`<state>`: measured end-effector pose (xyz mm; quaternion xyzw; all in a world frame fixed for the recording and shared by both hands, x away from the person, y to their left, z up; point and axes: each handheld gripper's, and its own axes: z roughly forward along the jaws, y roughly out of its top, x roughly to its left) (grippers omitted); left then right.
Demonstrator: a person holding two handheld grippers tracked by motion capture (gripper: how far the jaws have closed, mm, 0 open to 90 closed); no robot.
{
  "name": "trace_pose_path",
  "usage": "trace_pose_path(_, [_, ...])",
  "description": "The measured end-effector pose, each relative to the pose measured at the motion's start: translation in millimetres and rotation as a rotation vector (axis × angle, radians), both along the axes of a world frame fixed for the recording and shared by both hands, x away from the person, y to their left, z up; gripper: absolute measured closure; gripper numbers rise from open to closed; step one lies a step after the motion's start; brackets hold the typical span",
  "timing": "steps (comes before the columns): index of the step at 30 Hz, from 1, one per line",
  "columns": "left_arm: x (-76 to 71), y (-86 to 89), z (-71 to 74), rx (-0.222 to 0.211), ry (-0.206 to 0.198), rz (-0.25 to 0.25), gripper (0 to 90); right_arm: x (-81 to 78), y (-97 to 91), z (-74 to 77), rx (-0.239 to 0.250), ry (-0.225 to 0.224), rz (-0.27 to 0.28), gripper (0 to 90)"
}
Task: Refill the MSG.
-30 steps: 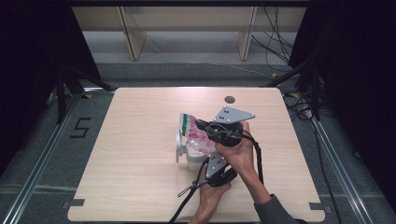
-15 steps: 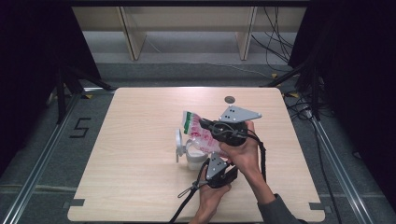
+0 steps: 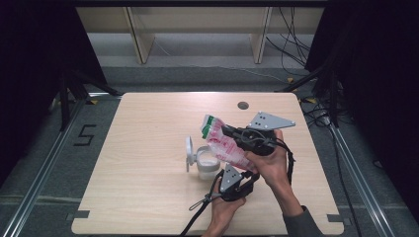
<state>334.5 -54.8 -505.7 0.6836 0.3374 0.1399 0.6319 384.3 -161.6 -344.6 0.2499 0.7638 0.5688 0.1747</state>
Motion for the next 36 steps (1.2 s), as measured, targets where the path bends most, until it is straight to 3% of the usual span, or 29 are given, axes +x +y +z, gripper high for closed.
trace_pose_path(1, [-0.2, 0.0, 0.0, -0.001, 0.006, -0.001, 74.8, 0.8, -1.8, 0.3, -0.005, -0.018, 0.004, 90.0])
trace_pose_path(3, [0.0, 0.4, 0.0, -0.001, 0.014, -0.001, 71.8, -0.7, -3.7, 0.3, 0.011, 0.006, -0.008, 90.0])
trace_pose_path(8, [1.0, 0.3, -0.6, 0.001, 0.03, 0.001, 67.6, 0.2, -10.5, -0.3, 0.034, -0.005, -0.015, 90.0])
trace_pose_path(9, [1.8, 1.7, -0.4, 0.012, 0.027, 0.003, 66.2, -1.4, -11.7, -0.4, 0.048, 0.023, -0.018, 90.0])
trace_pose_path(13, [2.2, 2.3, -0.3, 0.002, 0.019, 0.005, 61.4, -0.1, -18.8, -0.3, 0.084, 0.015, -0.016, 90.0])
trace_pose_path(17, [-1.5, 3.9, 1.2, 0.013, 0.018, 0.006, 57.1, -1.9, -28.3, 1.6, 0.09, -0.001, -0.024, 90.0])
trace_pose_path(21, [-5.0, 9.0, 1.8, 0.048, 0.018, 0.014, 55.7, -4.2, -36.7, 0.7, 0.123, 0.016, -0.023, 90.0])
trace_pose_path(24, [-3.6, 10.2, 0.4, 0.031, 0.012, 0.007, 55.3, -4.3, -40.9, -1.1, 0.144, 0.021, -0.023, 90.0])
trace_pose_path(36, [-7.1, 17.0, 2.4, 0.052, 0.013, 0.022, 51.2, -5.7, -45.9, -1.9, 0.162, 0.033, -0.023, 90.0])
